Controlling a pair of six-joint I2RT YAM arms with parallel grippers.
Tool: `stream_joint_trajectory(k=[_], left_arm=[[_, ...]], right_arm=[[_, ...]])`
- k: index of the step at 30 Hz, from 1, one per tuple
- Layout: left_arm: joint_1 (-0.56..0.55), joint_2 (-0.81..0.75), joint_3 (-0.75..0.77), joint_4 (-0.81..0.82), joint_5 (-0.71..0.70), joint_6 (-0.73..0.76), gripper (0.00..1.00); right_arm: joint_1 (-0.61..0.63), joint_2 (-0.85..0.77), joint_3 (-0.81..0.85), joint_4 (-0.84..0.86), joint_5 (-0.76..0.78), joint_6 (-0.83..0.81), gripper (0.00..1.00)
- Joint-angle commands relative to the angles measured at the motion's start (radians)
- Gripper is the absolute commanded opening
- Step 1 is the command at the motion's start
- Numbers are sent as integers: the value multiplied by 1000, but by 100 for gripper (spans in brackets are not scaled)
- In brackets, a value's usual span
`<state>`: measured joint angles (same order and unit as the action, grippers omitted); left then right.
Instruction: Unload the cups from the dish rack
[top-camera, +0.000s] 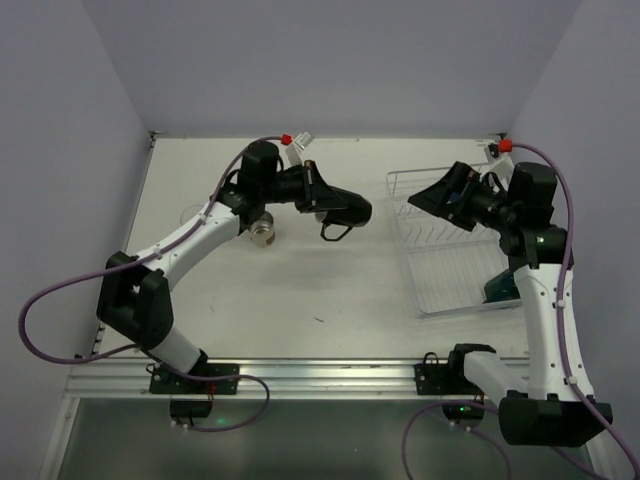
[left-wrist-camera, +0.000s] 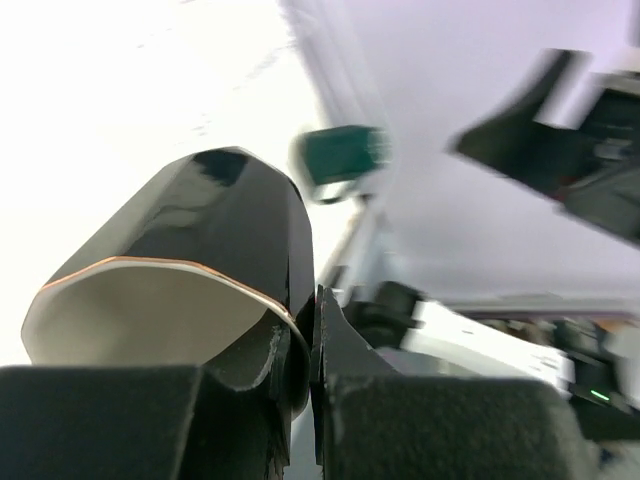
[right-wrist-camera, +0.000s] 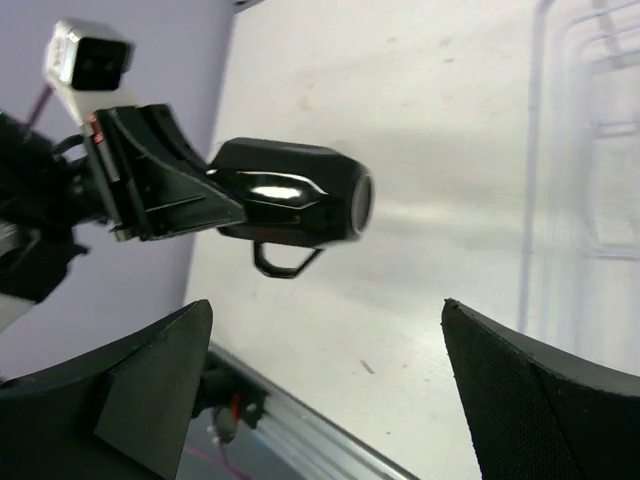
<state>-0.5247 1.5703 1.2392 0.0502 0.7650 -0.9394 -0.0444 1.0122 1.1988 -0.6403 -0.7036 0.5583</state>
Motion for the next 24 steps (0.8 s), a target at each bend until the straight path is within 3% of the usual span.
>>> stream_joint_trajectory(k=[1,4,7,12,17,24], left_arm=[[2,5,118,-320,-96,261,0],[-6,74,250,-577,-278,396,0],[-20,137,363,-718,-490,487,0],[-75,188,450,-808,-760,537,0],[-100,234,488,-859,-868,557,0],[-110,319,540,-880,-906,562,0]], right_arm=[[-2,5,64,-174,303,-61,99],[-2,9,93,-243,419,-87,99],[0,6,97,-285,461,-110,99],[0,-14,90,-312,481,-127,99],[0,-15,94,-326,486,-136,99],[0,-26,84,-328,478,-141,99]])
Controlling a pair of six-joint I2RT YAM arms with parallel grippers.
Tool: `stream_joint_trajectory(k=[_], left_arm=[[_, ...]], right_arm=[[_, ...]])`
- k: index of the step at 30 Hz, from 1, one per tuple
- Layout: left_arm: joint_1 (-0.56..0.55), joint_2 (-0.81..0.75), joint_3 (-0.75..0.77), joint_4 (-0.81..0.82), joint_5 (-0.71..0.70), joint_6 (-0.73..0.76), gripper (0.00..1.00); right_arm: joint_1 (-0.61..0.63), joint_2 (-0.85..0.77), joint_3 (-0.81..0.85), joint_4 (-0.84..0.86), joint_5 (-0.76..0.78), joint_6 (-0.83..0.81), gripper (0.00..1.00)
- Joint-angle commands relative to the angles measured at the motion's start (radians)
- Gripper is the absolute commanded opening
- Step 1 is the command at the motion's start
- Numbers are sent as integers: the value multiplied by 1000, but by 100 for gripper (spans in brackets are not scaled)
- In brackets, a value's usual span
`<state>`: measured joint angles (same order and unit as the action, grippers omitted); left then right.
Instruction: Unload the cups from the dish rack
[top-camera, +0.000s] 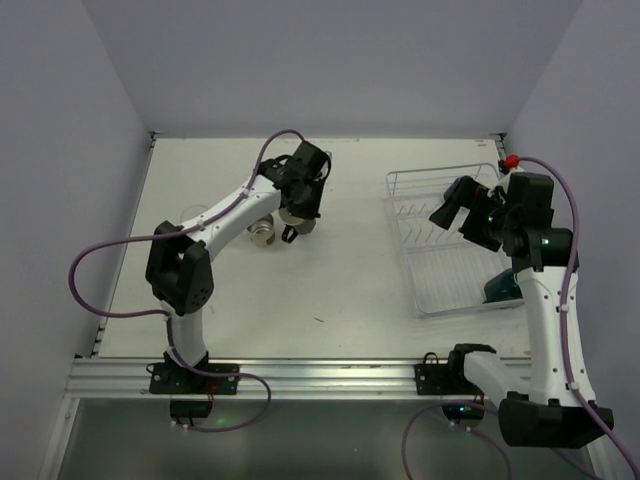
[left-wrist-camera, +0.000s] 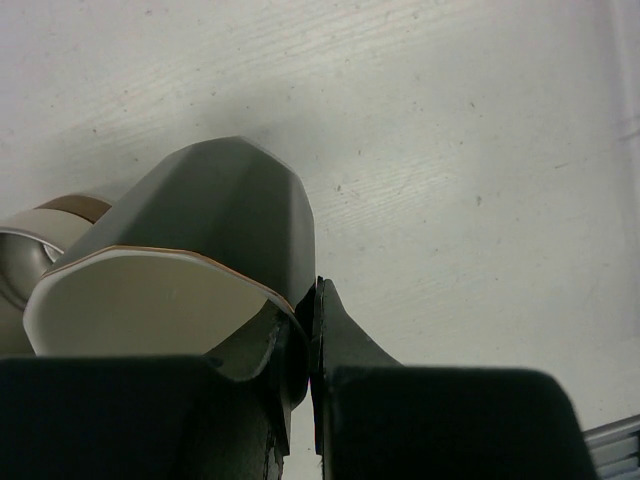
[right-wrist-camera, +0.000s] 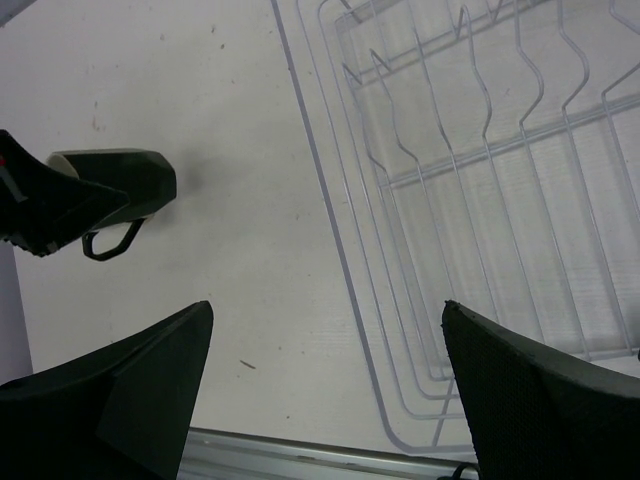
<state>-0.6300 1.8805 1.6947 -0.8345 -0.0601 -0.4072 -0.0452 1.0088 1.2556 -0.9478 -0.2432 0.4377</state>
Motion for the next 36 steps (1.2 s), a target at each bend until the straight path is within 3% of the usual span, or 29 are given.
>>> stream_joint_trajectory(k=[1,36], left_arm=[[-5,18,91,-3,-89,31,0],[-5,114,37,8,-95,27,0]], right_arm=[[1,-25,25,-23,21,-22,99],[1,-67,-1,-48,84,-33,99]])
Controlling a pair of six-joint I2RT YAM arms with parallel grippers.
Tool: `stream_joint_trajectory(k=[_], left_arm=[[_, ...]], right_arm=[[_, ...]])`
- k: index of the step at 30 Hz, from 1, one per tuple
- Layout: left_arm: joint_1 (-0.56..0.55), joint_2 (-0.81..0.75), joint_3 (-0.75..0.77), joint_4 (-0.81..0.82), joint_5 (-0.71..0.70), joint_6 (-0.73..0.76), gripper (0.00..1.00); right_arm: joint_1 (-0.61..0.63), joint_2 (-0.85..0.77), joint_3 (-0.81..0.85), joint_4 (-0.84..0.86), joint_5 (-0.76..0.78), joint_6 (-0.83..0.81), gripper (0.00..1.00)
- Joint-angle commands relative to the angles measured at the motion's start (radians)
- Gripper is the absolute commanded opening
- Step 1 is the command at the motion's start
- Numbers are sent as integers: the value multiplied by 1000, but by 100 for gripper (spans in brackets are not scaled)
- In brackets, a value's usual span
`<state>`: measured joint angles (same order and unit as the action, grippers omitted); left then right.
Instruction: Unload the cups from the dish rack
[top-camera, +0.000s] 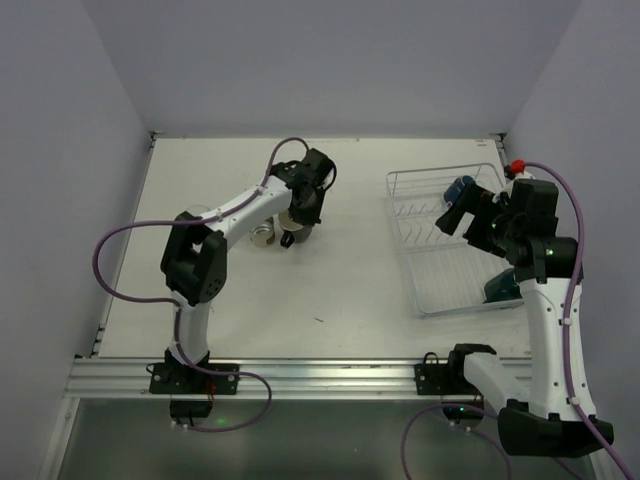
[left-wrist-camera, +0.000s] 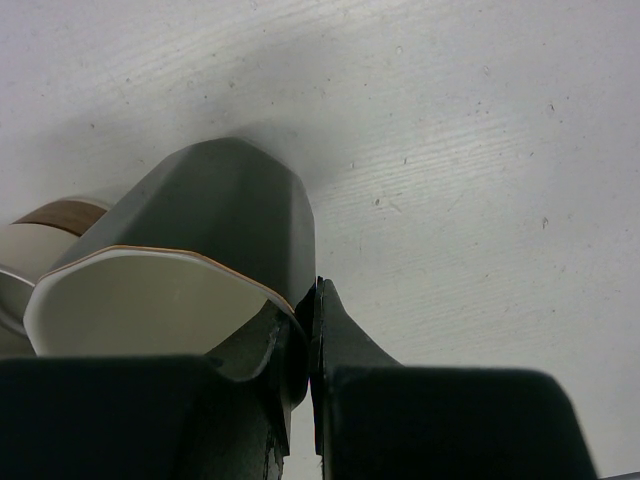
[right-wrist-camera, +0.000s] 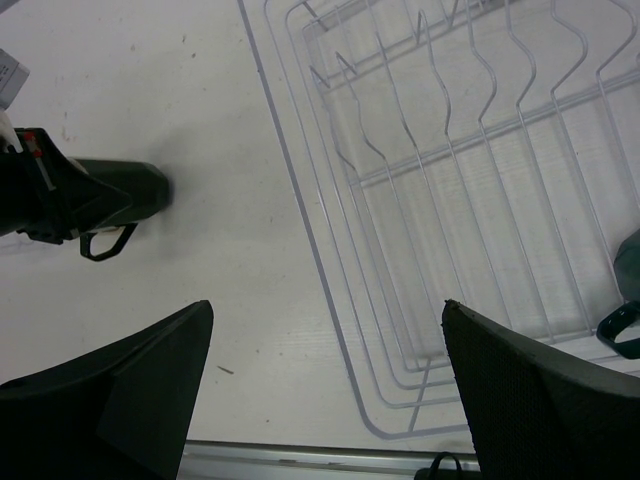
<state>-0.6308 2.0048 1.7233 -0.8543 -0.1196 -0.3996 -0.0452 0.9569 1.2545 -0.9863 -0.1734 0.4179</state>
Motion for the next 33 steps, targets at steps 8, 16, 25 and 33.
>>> stream_joint_trajectory(k=[8,16,25,33], left_arm=[[-4,3,5,31,-22,19,0],[-7,8,4,29,-12,16,7],[-15,-5,30,18,-71,8,42],[-20,-34,76,-6,-147,-8,48]], right_arm=[[1,-18,-4,-11,15,-13,99],[1,-23,-13,-11,20,-14,99],[1,-21,-27,-6,6,-19,99],[1,-14,-14,-35,69,-34,99]])
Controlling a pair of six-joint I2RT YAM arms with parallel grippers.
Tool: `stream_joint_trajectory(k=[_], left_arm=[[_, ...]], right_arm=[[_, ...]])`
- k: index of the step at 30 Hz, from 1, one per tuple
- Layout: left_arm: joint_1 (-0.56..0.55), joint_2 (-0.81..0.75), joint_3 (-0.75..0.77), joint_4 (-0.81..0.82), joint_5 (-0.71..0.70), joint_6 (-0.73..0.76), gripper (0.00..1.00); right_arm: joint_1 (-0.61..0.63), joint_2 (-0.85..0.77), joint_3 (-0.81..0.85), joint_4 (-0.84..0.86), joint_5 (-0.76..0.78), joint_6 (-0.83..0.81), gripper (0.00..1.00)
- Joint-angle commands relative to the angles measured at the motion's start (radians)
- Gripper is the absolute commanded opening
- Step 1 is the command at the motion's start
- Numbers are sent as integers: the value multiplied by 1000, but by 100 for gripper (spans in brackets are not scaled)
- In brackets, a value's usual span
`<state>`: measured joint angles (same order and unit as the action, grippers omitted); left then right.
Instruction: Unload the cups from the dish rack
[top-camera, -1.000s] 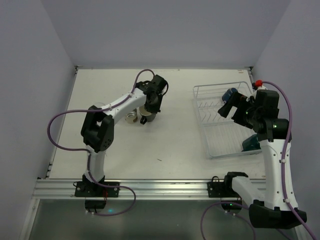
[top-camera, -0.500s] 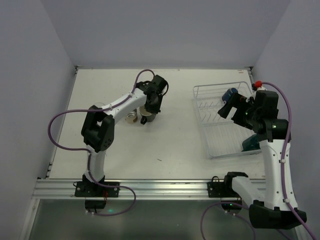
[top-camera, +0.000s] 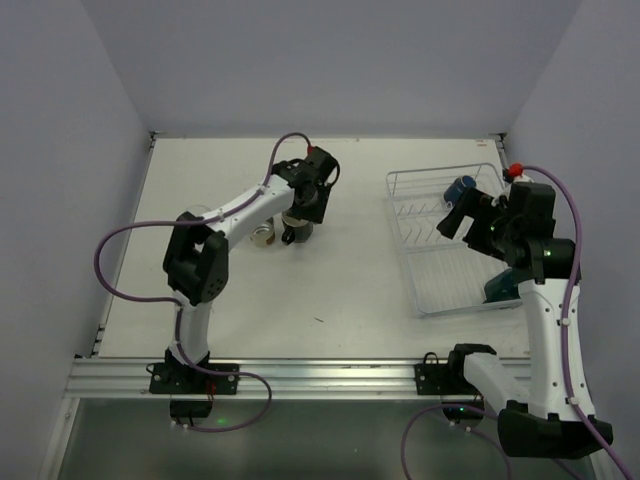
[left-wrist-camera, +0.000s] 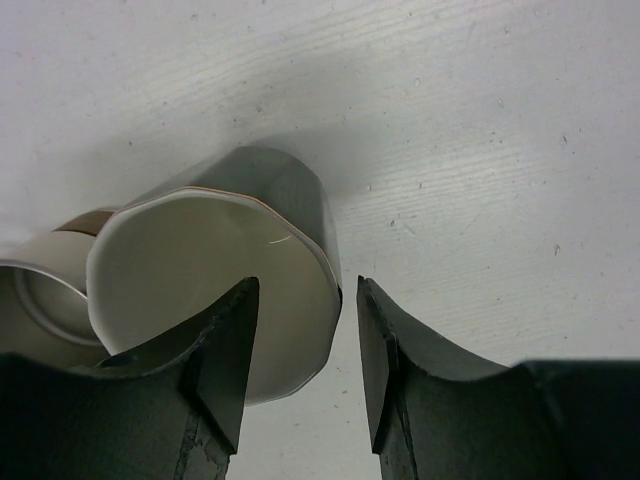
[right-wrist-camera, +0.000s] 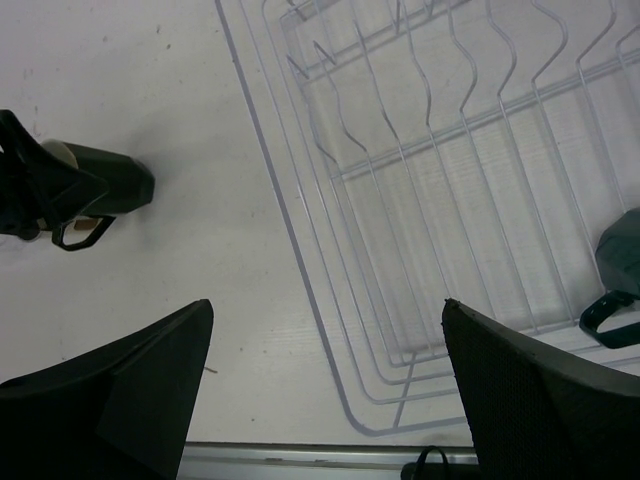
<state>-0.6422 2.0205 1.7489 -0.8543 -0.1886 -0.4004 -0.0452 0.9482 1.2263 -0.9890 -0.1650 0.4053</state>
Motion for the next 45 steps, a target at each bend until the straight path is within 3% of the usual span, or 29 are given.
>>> stream_joint_trajectory(k=[1,8,11,20,32,45], left_arm=[[-8,-60,55,-11,-83,-8,48],[-57,-195,119,-68,-132,-6,51],[-134,-281,101,-40,-103,-18,50],[-405,-537,-310,297,196,-101,50],[-412,-655,-399,308,328,-108,57],[-410,-654,-460,343,308,-120,58]], right_arm=[[1,-2,19,-40,83,-22,99],[-13,56,19,-118,344,24,99],[-76,84,-1,-143,397,47,99],[-318,126,22,-223,358,75,99],[-429,216,-100,-114,288,58,99],[-484,307,-73,-93,381,145,98]])
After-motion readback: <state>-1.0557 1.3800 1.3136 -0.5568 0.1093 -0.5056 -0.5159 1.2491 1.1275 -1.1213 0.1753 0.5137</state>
